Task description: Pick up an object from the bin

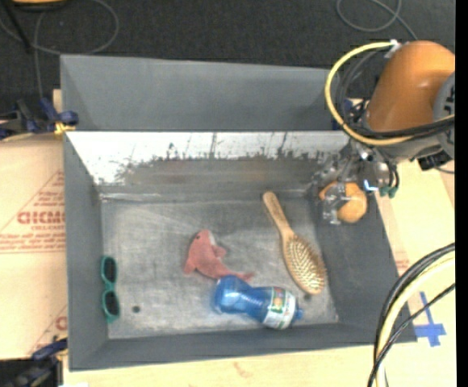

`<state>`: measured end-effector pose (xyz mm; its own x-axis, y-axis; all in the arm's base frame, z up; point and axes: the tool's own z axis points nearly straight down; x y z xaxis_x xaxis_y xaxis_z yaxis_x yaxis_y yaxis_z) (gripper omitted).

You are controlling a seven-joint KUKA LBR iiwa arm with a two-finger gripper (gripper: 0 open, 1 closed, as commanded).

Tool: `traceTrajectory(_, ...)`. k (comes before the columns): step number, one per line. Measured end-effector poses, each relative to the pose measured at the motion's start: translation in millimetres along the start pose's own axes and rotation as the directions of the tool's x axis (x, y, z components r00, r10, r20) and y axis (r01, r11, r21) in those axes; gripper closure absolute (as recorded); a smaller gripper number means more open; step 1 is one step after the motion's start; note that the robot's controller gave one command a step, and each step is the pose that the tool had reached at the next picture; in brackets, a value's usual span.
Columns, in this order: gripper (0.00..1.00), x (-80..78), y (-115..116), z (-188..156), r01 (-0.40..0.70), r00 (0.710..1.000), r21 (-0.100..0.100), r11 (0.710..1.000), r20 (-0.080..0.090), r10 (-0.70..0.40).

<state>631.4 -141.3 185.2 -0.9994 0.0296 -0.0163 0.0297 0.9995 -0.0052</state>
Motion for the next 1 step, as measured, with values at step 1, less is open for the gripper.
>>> traceTrajectory(1, 1.0, -2.6, 1.5, -26.1, -0.009, 1.0, -0.008, 1.0, -0.02, 0.009)
